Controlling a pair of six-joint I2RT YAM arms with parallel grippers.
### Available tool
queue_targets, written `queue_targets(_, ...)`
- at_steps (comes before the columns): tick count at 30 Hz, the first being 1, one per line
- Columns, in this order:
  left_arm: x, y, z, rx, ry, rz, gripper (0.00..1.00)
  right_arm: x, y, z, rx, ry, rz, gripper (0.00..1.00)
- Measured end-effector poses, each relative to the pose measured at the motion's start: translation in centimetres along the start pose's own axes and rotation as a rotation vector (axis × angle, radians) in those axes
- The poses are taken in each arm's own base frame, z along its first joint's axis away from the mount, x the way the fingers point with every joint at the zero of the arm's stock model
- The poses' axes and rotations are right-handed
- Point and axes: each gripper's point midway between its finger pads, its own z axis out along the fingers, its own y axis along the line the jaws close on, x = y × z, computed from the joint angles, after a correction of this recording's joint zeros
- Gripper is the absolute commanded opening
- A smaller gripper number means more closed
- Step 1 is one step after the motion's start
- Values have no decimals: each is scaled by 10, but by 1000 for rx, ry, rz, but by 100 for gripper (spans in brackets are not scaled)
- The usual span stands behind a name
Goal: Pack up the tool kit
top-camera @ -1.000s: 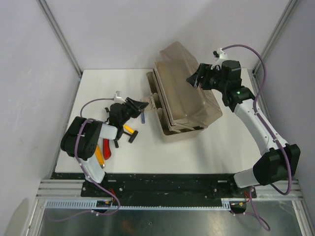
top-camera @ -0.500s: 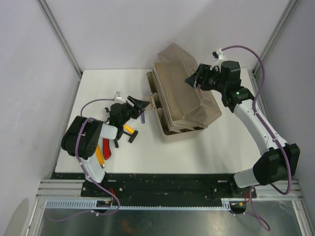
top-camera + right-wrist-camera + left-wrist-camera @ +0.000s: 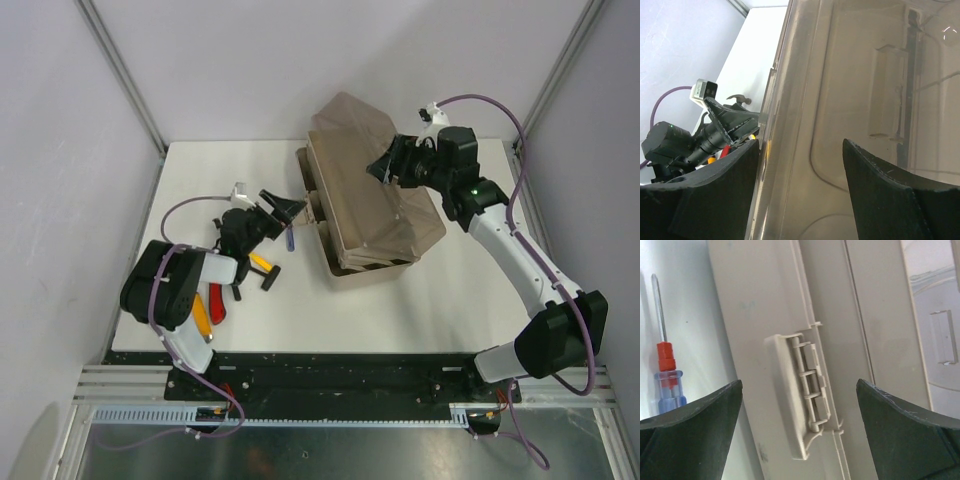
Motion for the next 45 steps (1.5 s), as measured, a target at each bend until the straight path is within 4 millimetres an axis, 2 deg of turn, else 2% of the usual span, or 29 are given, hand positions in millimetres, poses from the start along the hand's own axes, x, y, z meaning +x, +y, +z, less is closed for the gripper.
queue_targets(4, 5, -10, -2, 24, 10, 22, 99, 2, 3, 1, -2, 2, -6, 70)
queue_targets(9, 32, -17, -2, 40, 73, 34, 99, 2, 3, 1, 1, 1, -7, 70)
queue_targets(11, 45, -18, -1, 43, 101, 36, 96, 2, 3, 2, 2, 1, -7, 70)
queue_targets(14, 60, -14, -1, 34, 135, 34, 85, 2, 3, 1, 3, 2, -7, 70)
queue_targets(21, 67, -6, -4, 9, 151, 30, 70, 2, 4, 2, 1, 1, -8, 70)
queue_targets(28, 68, -3, -7, 6, 147, 29, 66, 0, 1, 0, -4, -3, -4, 70)
queue_targets(35, 71, -2, -8, 3, 152, 28, 66, -19, -20, -11, 10, -41, 13, 70)
queue_targets(45, 70, 0, -8, -6, 153, 26, 65, -55, -71, -37, 99, -140, 44, 70)
